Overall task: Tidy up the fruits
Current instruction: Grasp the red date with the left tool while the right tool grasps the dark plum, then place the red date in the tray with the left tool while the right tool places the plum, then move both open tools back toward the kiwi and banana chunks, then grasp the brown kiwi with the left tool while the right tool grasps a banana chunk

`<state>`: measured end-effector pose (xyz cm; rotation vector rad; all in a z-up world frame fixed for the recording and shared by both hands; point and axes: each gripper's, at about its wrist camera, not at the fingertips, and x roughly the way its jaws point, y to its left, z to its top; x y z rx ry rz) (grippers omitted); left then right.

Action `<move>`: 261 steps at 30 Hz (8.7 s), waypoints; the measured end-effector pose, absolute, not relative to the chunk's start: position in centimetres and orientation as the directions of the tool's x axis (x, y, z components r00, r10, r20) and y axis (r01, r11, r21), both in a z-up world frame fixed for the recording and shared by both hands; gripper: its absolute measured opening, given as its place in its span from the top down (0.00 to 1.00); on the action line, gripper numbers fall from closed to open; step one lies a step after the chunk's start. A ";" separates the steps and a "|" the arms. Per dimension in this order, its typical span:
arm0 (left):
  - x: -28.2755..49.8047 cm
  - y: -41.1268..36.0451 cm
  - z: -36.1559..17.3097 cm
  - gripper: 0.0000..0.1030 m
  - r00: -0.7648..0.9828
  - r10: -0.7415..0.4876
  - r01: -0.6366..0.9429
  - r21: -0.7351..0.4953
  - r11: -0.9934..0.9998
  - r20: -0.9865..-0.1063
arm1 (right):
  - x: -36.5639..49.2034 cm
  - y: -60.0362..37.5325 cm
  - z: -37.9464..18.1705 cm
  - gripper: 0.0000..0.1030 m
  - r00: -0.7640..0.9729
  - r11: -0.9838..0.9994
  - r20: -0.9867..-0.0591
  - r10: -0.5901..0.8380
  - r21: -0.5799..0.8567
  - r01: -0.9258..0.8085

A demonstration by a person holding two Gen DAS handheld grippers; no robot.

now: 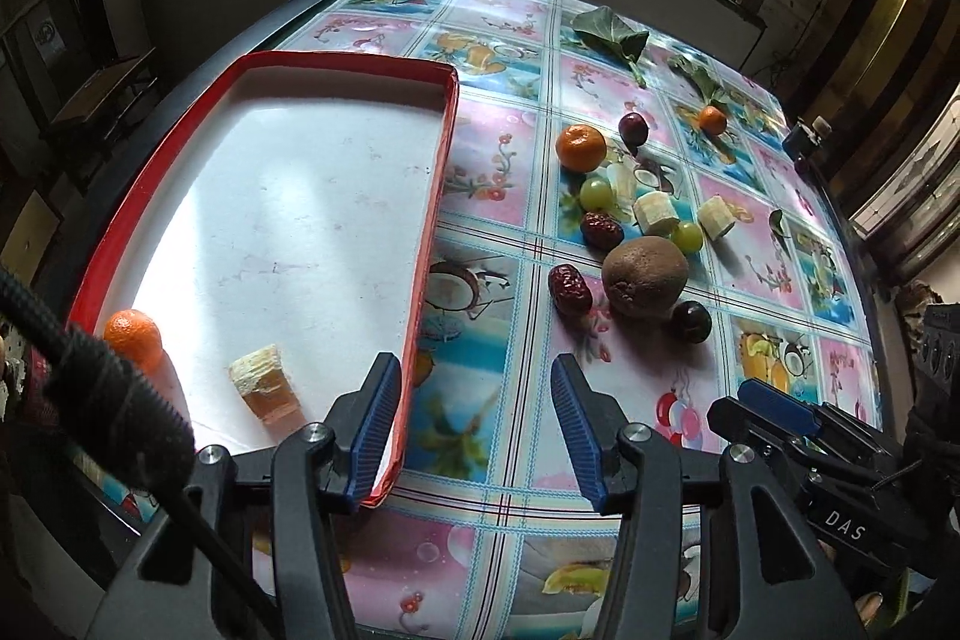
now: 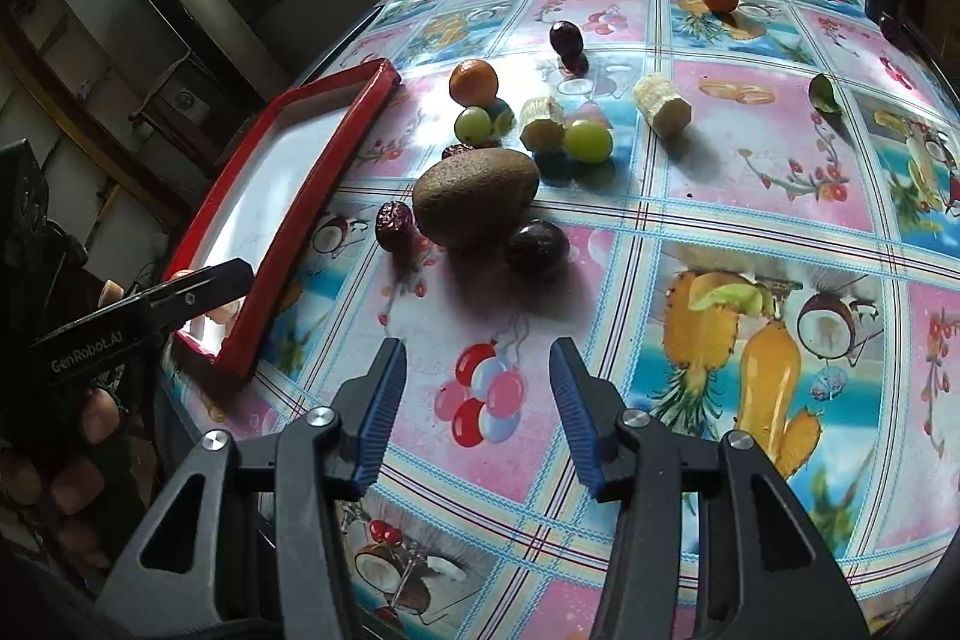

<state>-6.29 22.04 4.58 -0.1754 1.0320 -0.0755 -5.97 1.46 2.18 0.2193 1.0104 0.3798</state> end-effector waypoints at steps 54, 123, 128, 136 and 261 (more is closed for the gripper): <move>-1.0 18.1 1.0 0.81 0.459 -0.205 0.070 -0.195 0.978 -0.864 | -2.0 1.7 0.6 0.71 0.513 0.946 -0.795 0.323 0.256 -0.198; -3.5 35.9 3.4 0.81 0.537 0.023 -0.290 -0.159 0.944 -0.844 | -1.7 20.7 4.6 0.71 0.416 0.804 -0.767 0.489 0.210 -0.557; -2.8 36.4 2.4 0.81 0.517 0.019 -0.293 -0.156 0.943 -0.856 | -0.4 22.7 3.4 0.71 0.392 0.804 -0.794 0.464 0.193 -0.562; -2.3 36.1 1.3 0.81 0.492 0.028 -0.280 -0.128 0.951 -0.870 | 0.4 23.5 1.3 0.71 0.347 0.803 -0.827 0.442 0.192 -0.564; -3.2 16.1 4.8 0.50 0.532 -0.230 0.155 -0.173 0.973 -0.815 | -1.4 -3.6 4.3 0.70 0.644 0.954 -0.714 0.275 0.286 -0.090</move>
